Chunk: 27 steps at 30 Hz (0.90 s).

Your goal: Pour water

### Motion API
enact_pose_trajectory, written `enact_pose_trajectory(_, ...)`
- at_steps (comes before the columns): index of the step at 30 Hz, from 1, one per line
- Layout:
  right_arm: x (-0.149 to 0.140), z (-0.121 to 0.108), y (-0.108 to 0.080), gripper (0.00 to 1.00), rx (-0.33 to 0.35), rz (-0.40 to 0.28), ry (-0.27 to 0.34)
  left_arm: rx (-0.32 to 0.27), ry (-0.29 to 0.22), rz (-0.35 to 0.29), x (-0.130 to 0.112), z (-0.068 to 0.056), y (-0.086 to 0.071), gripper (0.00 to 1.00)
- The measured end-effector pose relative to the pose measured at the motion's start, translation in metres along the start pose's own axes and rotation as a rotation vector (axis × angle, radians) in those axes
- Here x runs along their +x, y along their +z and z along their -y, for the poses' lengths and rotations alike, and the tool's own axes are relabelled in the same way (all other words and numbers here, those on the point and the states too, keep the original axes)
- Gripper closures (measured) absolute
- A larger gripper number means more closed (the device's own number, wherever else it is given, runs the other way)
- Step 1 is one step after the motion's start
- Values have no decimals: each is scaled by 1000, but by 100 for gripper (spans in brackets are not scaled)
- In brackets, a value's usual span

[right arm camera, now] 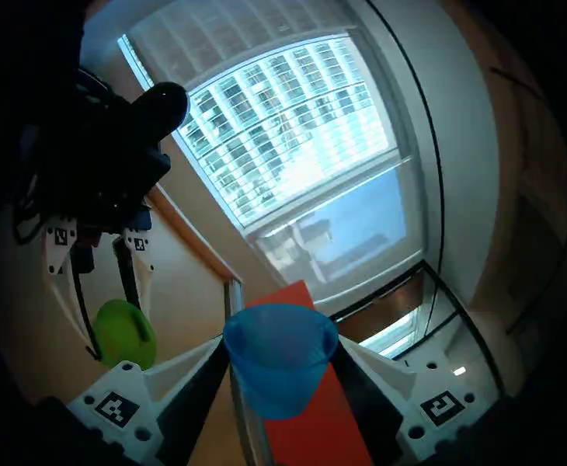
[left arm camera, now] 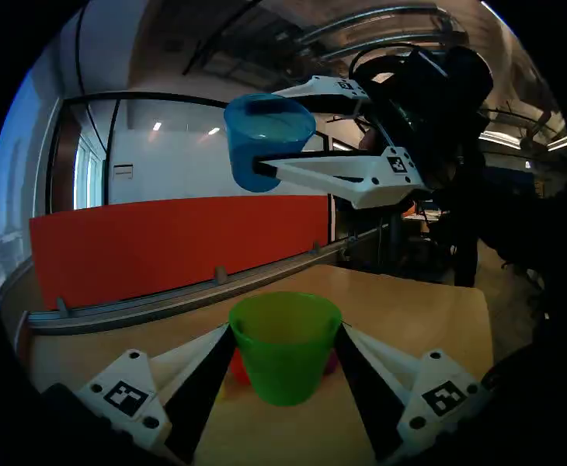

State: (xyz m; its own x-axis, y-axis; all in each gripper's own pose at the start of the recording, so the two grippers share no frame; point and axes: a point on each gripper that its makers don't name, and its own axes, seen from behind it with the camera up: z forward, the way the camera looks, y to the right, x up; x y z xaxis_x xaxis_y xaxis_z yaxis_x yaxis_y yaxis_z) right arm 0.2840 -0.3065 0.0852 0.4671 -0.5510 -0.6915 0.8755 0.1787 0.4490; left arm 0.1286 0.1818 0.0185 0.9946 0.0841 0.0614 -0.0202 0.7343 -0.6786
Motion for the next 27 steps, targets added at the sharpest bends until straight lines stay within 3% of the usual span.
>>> enact_pose_trajectory(27,-4,-4,7,10,-11,17,-114,1,1,1,0,1,-1,14)
